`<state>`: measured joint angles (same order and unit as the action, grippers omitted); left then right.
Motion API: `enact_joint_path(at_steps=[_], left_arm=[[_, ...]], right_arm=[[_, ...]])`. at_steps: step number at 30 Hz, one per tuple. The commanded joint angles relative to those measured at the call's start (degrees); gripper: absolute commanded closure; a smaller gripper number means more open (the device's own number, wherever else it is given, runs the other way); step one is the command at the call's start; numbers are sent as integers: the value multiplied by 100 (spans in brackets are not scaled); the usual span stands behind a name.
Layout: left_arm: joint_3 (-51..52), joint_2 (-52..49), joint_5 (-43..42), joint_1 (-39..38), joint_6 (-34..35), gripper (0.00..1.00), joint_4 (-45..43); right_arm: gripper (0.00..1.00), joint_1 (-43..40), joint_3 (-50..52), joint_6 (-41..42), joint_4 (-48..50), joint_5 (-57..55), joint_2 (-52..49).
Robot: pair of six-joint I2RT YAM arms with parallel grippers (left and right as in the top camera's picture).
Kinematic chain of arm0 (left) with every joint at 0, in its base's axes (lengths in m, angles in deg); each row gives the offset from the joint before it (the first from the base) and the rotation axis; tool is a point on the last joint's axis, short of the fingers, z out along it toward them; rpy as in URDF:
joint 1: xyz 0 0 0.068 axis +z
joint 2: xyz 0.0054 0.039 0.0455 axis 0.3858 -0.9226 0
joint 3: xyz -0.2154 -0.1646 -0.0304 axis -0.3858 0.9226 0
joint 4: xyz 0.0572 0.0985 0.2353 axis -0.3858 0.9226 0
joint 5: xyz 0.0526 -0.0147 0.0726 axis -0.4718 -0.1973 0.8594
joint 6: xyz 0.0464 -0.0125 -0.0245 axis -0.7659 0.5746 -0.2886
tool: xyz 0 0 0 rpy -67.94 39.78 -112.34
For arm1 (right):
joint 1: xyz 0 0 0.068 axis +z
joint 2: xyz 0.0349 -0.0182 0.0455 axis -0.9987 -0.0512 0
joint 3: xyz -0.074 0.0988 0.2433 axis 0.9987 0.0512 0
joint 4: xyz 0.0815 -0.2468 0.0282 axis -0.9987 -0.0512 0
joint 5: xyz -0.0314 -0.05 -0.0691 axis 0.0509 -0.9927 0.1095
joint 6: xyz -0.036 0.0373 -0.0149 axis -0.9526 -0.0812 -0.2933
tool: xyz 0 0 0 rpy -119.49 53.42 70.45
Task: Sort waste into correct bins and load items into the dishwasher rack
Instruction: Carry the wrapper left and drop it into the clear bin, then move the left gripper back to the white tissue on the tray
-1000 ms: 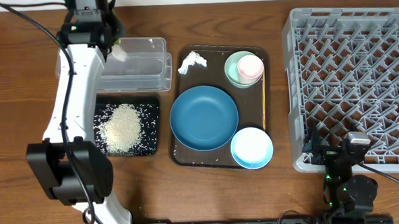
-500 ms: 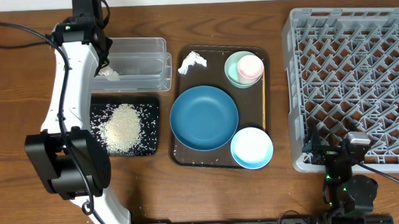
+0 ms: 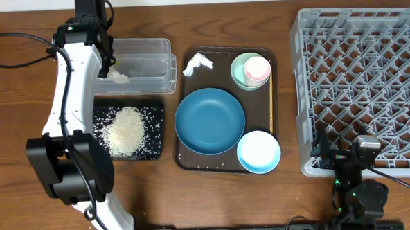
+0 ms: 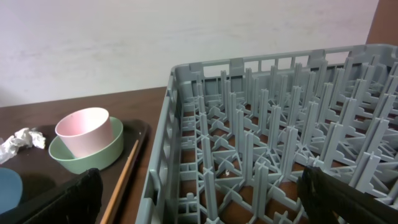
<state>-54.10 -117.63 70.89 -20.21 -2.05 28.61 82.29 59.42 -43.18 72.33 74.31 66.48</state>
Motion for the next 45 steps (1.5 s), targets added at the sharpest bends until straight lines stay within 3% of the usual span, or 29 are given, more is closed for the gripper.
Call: enact_joint_path(at_steps=[1, 7, 12, 19, 22, 25, 28, 35, 45], left_arm=[[15, -33, 26, -4, 120, 72, -9], [15, -33, 26, -4, 116, 51, -17], [13, 2, -68, -9, -330, 48, -17], [-2, 516, -595, -306, -2387, 49, -476], [-2, 844, -1008, -713, -3650, 48, -839], [-2, 1012, -1816, -1241, -4876, 40, -1115], [0, 990, -1939, -1803, -5515, 34, -1174], [4, 428, -826, -2575, -5674, 29, -1370], [4, -634, -809, -2581, -5805, 26, -1939]], right_arm=[[1, 142, 9, -39, -22, -39, 31], [1, 142, 9, -39, -20, -39, 31], [1, 142, 9, -39, -22, -39, 31], [1, 142, 9, -39, -22, -39, 31], [1, 142, 9, -39, -22, -39, 31], [1, 142, 9, -39, -22, -39, 31], [1, 142, 9, -39, -22, -42, 31], [1, 142, 9, -39, -22, -39, 31], [1, 142, 9, -39, -22, -42, 31]])
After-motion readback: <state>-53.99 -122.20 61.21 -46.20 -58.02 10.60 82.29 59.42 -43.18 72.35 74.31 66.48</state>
